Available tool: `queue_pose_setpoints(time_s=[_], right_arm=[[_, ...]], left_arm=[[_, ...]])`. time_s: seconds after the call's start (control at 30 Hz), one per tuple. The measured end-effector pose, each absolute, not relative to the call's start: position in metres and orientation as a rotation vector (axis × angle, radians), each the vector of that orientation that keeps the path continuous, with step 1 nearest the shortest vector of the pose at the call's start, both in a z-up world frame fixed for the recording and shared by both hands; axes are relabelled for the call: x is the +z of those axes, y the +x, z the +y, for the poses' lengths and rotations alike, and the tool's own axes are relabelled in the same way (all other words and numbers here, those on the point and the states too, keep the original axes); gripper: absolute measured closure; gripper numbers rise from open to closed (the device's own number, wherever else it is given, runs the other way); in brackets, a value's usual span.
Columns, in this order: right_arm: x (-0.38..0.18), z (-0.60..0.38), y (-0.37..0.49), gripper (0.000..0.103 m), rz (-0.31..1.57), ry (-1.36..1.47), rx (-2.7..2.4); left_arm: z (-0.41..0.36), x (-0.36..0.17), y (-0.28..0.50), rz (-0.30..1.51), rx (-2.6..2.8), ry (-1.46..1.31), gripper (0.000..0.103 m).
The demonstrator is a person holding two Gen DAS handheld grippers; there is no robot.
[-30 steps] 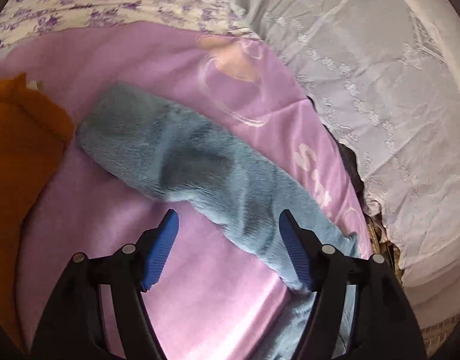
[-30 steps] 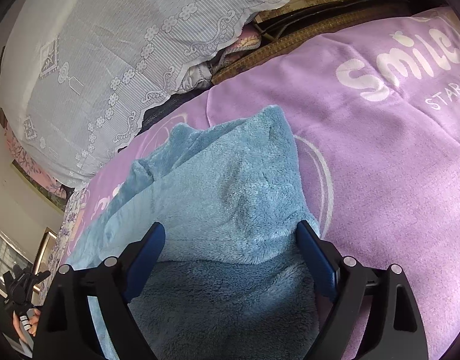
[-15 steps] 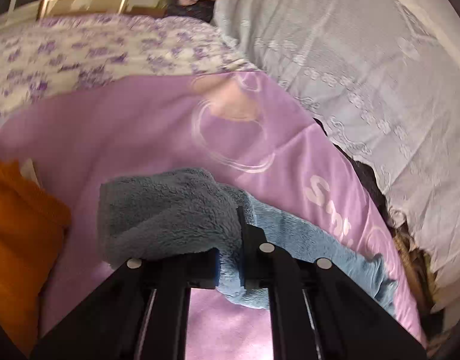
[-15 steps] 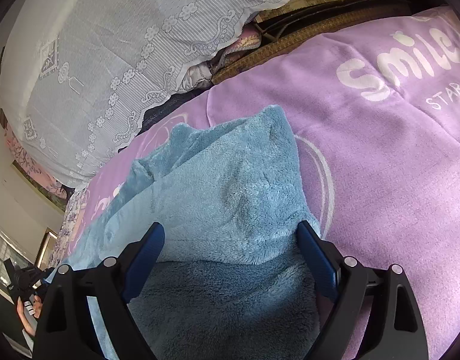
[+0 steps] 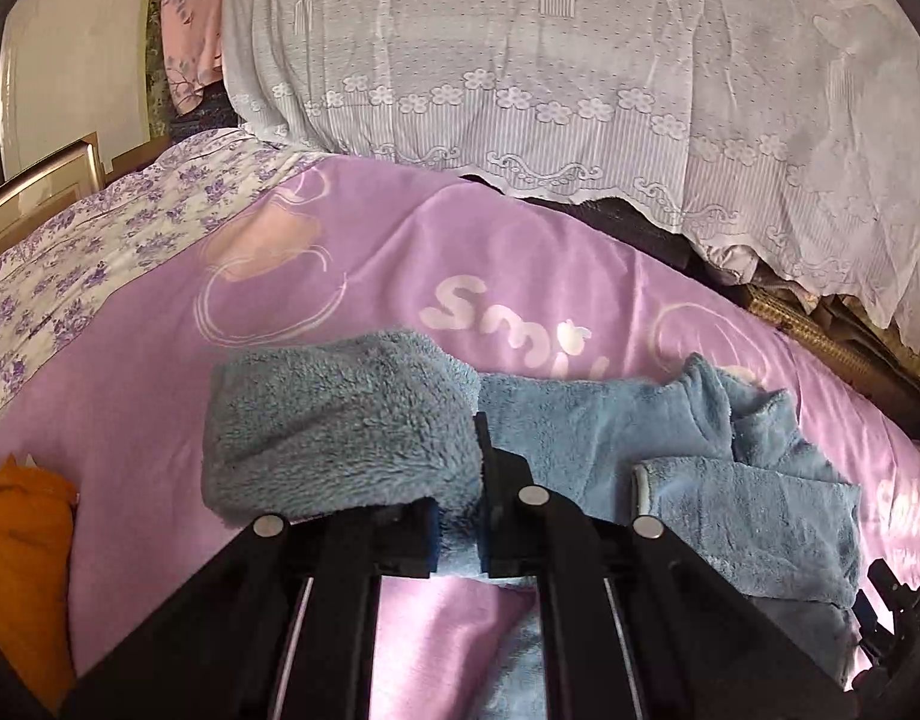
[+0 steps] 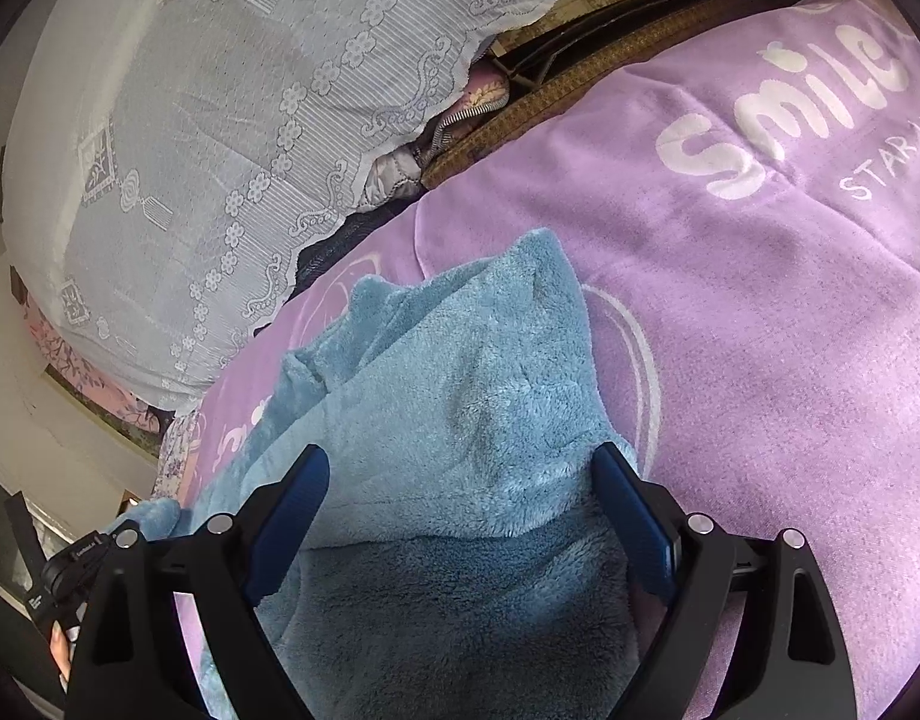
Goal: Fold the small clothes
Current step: 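Fold the gripped sleeve across the jacket front with the left tool, then release the folded sleeve and lift the left tool away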
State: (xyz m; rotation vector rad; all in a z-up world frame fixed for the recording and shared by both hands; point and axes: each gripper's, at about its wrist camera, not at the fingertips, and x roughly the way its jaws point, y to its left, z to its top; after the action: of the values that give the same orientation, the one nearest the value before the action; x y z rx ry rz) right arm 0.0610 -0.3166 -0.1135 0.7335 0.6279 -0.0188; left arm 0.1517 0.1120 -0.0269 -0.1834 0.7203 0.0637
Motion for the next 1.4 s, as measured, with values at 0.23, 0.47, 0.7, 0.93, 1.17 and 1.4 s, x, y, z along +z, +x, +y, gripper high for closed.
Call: queue_pose_setpoints(time_s=[0.23,0.47,0.7,0.93,1.17,1.4], right_arm=[[-0.11,-0.329,0.059,0.013,0.603,0.792,-0.026],[-0.113,-0.337,0.06,0.013,0.608,0.849,-0.028],[-0.112,-0.342,0.057,0.013,0.592,0.881,-0.041],[-0.116,-0.35,0.056,0.013,0.578,0.932,-0.05],[-0.119,-0.357,0.055,0.013,0.566,0.969,-0.062],[-0.121,-0.362,0.053,0.013,0.556,0.994,-0.072]], left_arm=[[0.071,-0.022,0.154,0.725,0.017,-0.147,0.096],[0.025,-0.014,0.155,0.714,-0.046,-0.114,0.096],[-0.025,-0.01,0.156,0.708,-0.116,-0.08,0.096],[-0.069,-0.016,0.156,0.729,-0.187,-0.059,0.096],[-0.115,-0.03,0.148,0.741,-0.249,0.0,0.096],[-0.144,-0.05,0.145,0.777,-0.291,0.009,0.096]])
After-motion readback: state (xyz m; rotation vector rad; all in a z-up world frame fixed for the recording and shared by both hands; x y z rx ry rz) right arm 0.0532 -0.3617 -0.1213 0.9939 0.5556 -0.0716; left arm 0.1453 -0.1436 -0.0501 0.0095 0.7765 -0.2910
